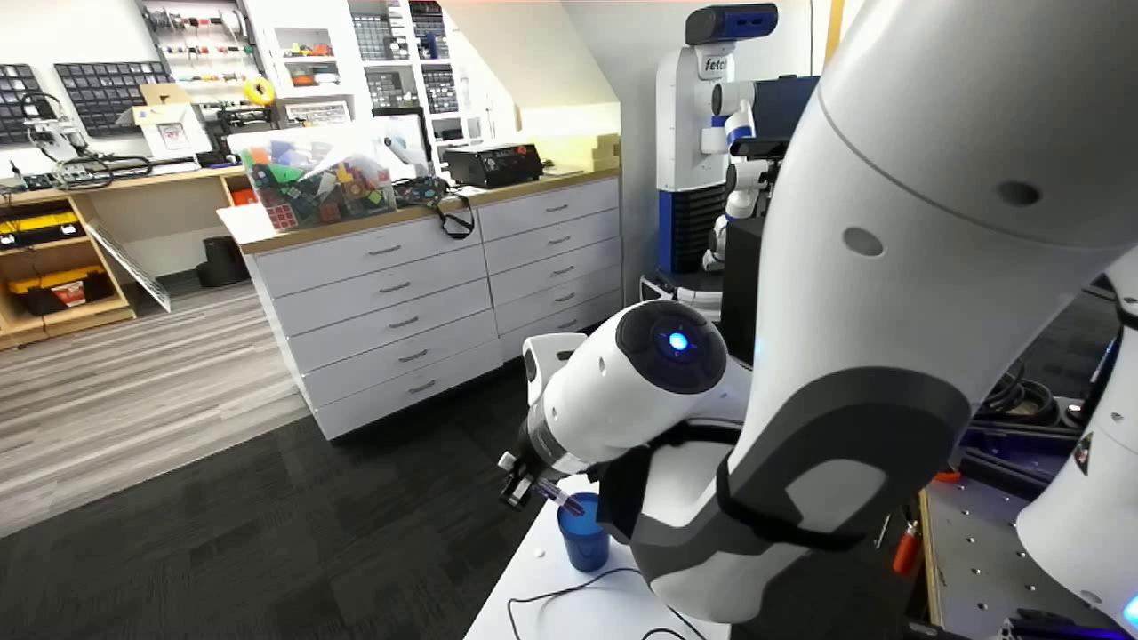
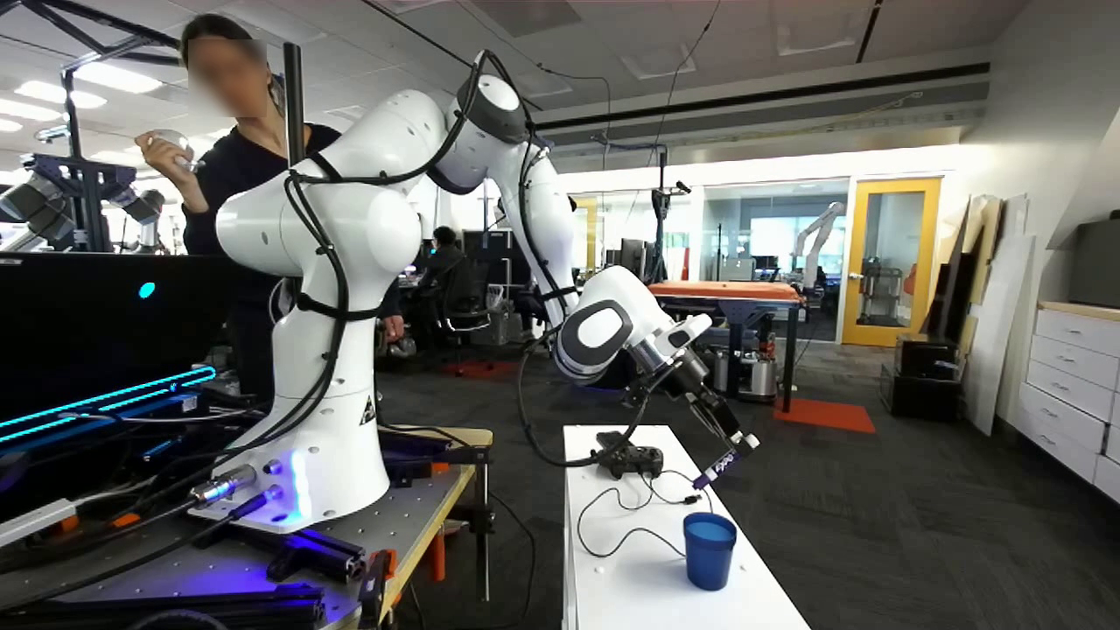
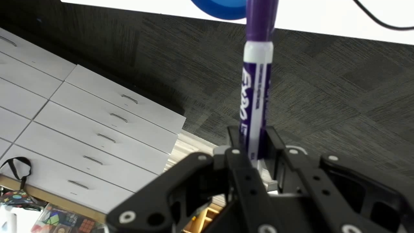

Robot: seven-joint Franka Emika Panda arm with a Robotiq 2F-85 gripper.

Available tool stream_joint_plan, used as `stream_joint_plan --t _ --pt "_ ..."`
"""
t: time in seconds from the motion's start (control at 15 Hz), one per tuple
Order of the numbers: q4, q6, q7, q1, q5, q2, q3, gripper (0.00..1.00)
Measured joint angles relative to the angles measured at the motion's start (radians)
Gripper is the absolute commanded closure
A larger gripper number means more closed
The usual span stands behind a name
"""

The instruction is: Pick up the marker and put it in the cup

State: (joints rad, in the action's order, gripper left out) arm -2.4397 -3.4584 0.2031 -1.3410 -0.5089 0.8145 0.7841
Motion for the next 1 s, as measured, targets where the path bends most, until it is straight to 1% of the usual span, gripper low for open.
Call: stream_joint_plan --t 0.33,0.8,1.0 --pt "0.017 0.000 0.011 -0.001 -0.040 0.036 -0.013 0.94" --pt "0.017 0.000 0.014 -0.017 -0.144 0.075 -0.020 0.94" --pt "0.009 0.000 0.060 -0.024 -0.145 0.098 -0.019 0.94"
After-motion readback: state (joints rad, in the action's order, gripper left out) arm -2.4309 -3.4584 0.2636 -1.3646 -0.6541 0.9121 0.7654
